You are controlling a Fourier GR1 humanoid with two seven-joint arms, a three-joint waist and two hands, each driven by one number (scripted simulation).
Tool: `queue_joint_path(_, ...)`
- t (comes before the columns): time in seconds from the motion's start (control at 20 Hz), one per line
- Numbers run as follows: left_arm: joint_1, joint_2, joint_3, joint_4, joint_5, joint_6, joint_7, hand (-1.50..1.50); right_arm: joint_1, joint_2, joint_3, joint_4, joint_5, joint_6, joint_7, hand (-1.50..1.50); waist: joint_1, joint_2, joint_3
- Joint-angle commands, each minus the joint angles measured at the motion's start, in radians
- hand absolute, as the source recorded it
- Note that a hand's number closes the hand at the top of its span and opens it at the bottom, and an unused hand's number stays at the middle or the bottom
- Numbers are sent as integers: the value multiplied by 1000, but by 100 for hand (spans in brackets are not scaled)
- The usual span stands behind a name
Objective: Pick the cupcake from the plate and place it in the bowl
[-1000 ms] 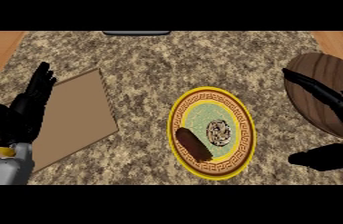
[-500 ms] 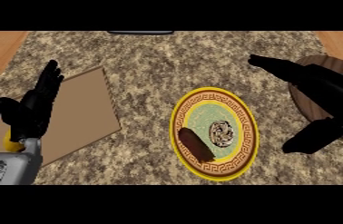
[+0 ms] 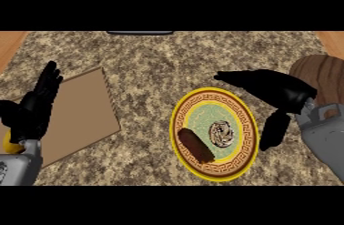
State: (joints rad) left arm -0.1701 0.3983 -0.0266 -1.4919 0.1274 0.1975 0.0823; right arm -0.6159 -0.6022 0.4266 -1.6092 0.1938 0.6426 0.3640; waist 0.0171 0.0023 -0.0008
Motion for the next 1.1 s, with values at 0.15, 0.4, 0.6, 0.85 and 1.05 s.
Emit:
queue_joint_path(0.15,48,3,38,-11,12,-34,-23,0,-5,58,105,108,105,115,17,-150,-3,-1,1)
queue_joint_path(0.4,38,-22,38,-40,-29,-18,20,0,8,164,127,98,208,128,69,-150,-12,-3,1)
queue_joint_path(0.6,66,-20,51,-81,-18,-41,32,0,47,55,114,71,347,28,-140,-150,-10,-3,1)
queue_joint_path(0.85,8,-37,75,-59,-43,-49,74,0,72,172,106,101,463,-9,-131,-150,-14,-3,1)
queue_joint_path(1.05,59,-50,102,-23,-45,-93,-26,0,107,220,79,116,471,48,-129,-150,-14,-2,1)
